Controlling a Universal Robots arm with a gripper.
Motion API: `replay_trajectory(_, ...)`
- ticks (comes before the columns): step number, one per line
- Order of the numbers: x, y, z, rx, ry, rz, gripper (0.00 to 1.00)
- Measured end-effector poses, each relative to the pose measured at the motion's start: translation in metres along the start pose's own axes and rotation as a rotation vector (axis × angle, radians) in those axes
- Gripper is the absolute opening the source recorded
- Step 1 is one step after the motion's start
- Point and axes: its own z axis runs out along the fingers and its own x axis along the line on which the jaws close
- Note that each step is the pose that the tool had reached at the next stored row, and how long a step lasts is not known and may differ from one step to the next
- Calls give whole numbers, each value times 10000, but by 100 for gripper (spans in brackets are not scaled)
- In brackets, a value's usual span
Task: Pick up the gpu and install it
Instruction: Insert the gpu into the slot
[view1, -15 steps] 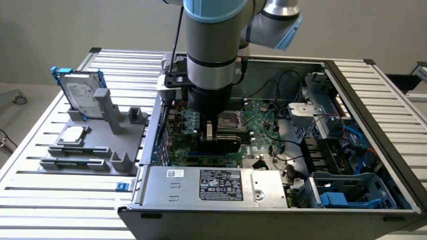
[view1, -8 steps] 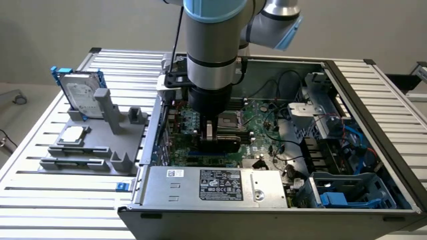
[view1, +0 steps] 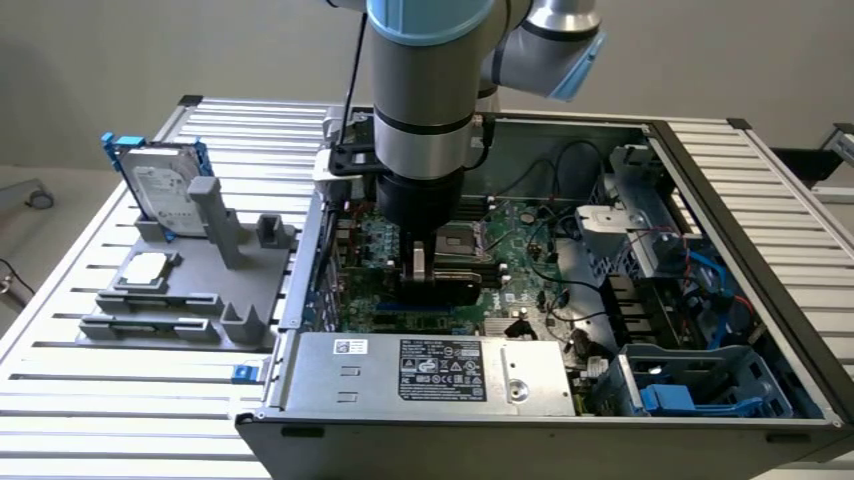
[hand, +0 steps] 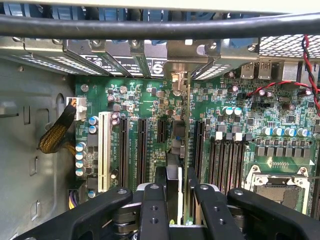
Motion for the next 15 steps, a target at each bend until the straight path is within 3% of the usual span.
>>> replay_trajectory(6,0,-1,0,1,1,-1,29)
replay_trajectory(8,0,0,-1,-1,1,-1,54)
replay_trajectory(9,0,0,-1,-1,1,-1,54)
replay_trajectory(11,0,0,0,0,1,0,79)
replay_trajectory(12,0,0,0,0,1,0,79)
replay_trajectory(13,0,0,0,0,0,0,92)
replay_trajectory(14,0,0,0,0,1,0,98)
replay_trajectory(15,0,0,0,0,1,0,99)
